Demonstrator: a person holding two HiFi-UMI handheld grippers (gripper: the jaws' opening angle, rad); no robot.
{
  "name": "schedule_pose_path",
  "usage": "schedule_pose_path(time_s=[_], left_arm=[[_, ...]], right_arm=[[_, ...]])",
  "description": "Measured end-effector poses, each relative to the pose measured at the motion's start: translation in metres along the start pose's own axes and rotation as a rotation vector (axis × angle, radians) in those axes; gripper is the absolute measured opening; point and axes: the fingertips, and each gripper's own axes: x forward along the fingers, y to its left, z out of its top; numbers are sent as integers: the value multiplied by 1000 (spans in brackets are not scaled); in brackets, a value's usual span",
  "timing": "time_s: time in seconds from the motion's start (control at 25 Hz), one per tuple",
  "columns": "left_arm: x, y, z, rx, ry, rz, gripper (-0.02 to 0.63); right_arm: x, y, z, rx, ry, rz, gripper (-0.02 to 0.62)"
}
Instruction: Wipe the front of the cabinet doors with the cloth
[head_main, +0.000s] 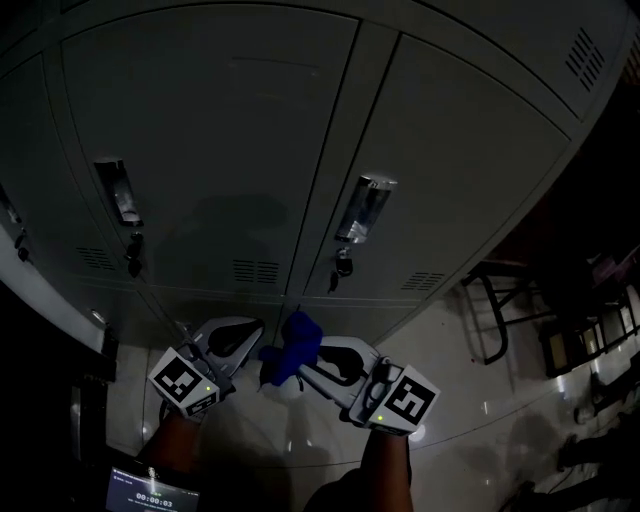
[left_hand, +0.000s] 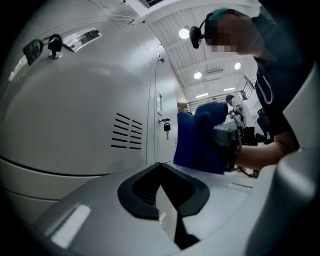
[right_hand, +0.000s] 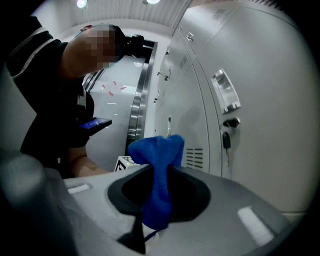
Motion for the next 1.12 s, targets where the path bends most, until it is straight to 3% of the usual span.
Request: schedule_pose_path(time_s=[0.24,0.4,0.52,0.72,1.12], left_arm=[[6,-12,-5,1,-11,-43,5],[9,-14,-17,-20,-12,-51,5],[9,-15,-17,-6,-4,-55,5],[3,-23,-4,13,-13,-63,5],[7,-25,-43,-32,42,-59,5]], right_arm=[[-6,-8,108,-117,-74,-175,75],[-20,-44,163,-164,-78,-358,75],[-27,-73,202,-169,-103,-446,75],[-17,-91,236,-178,-49,-490,75],[3,-111,278,-188,7,-519,75]])
